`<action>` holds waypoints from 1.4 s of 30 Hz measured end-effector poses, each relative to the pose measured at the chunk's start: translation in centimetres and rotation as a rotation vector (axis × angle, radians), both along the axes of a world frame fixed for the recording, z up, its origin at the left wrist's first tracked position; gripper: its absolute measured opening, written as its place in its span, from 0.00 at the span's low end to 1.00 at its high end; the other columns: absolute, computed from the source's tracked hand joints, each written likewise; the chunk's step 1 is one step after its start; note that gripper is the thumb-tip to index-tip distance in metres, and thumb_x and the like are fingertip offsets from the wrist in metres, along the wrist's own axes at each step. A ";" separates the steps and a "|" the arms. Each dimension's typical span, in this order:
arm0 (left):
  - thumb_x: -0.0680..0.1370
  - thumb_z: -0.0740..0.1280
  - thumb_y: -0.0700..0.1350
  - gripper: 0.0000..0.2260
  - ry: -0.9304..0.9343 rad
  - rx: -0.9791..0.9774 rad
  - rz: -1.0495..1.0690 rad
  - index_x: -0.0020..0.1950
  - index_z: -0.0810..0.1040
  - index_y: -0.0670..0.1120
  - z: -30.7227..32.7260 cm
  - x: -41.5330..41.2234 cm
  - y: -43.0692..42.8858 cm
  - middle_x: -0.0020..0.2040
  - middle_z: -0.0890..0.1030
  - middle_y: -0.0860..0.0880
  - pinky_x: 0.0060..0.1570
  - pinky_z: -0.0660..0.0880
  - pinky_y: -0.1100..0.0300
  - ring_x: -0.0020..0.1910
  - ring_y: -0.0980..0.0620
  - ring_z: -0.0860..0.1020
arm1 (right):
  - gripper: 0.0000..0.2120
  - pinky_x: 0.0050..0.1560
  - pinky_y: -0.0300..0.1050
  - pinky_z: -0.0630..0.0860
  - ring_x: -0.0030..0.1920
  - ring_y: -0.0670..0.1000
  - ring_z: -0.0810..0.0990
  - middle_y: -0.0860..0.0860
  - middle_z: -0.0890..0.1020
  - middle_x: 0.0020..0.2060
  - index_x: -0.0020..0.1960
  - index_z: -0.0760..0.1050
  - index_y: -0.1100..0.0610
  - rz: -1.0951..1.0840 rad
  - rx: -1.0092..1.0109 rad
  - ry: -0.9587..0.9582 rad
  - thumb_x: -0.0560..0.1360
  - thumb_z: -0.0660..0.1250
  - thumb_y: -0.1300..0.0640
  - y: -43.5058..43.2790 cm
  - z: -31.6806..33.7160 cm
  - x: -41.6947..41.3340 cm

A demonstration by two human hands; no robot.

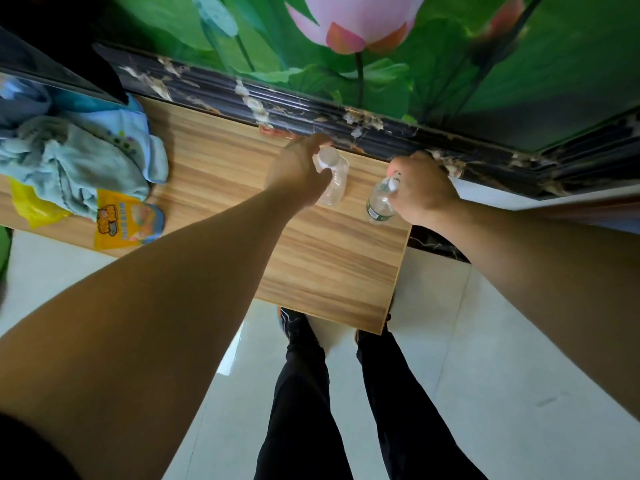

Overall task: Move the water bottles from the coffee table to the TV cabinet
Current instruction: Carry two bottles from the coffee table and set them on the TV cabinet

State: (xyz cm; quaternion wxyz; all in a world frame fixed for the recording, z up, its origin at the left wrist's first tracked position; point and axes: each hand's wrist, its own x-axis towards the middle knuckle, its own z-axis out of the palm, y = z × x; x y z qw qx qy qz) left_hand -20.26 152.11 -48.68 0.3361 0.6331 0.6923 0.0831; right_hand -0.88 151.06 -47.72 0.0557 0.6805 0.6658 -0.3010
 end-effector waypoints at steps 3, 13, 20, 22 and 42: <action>0.75 0.65 0.44 0.19 0.029 0.037 0.003 0.66 0.73 0.53 0.3 -0.1 -0.1 0.62 0.78 0.47 0.52 0.70 0.60 0.58 0.48 0.76 | 0.13 0.52 0.48 0.72 0.56 0.61 0.75 0.60 0.73 0.59 0.58 0.76 0.59 0.001 0.018 0.012 0.73 0.64 0.64 -0.3 0.4 0.2; 0.73 0.63 0.44 0.16 0.054 0.025 -0.030 0.61 0.76 0.53 1.7 0.4 -1.0 0.62 0.77 0.49 0.52 0.76 0.53 0.49 0.46 0.80 | 0.16 0.48 0.49 0.72 0.57 0.60 0.75 0.58 0.72 0.60 0.61 0.73 0.57 0.035 -0.016 -0.053 0.74 0.64 0.63 -0.1 1.5 0.8; 0.74 0.63 0.47 0.20 0.066 0.028 0.034 0.66 0.73 0.52 4.9 0.6 -1.7 0.63 0.78 0.46 0.56 0.72 0.55 0.59 0.45 0.76 | 0.24 0.55 0.52 0.74 0.60 0.61 0.76 0.56 0.72 0.63 0.66 0.70 0.53 0.068 -0.024 -0.089 0.71 0.69 0.56 0.5 5.8 1.2; 0.74 0.64 0.48 0.20 0.064 0.032 0.063 0.67 0.73 0.52 6.5 0.8 -1.7 0.63 0.77 0.45 0.59 0.72 0.53 0.61 0.44 0.75 | 0.26 0.57 0.52 0.74 0.61 0.60 0.76 0.56 0.72 0.63 0.68 0.69 0.52 0.087 -0.013 -0.068 0.71 0.69 0.54 1.0 7.7 1.3; 0.74 0.63 0.50 0.21 0.150 0.183 0.359 0.68 0.71 0.53 22.8 -6.5 -11.9 0.67 0.74 0.45 0.56 0.74 0.50 0.61 0.44 0.74 | 0.27 0.41 0.46 0.73 0.39 0.54 0.76 0.57 0.79 0.53 0.70 0.67 0.56 0.522 0.146 0.126 0.72 0.68 0.55 -1.1 22.9 -6.8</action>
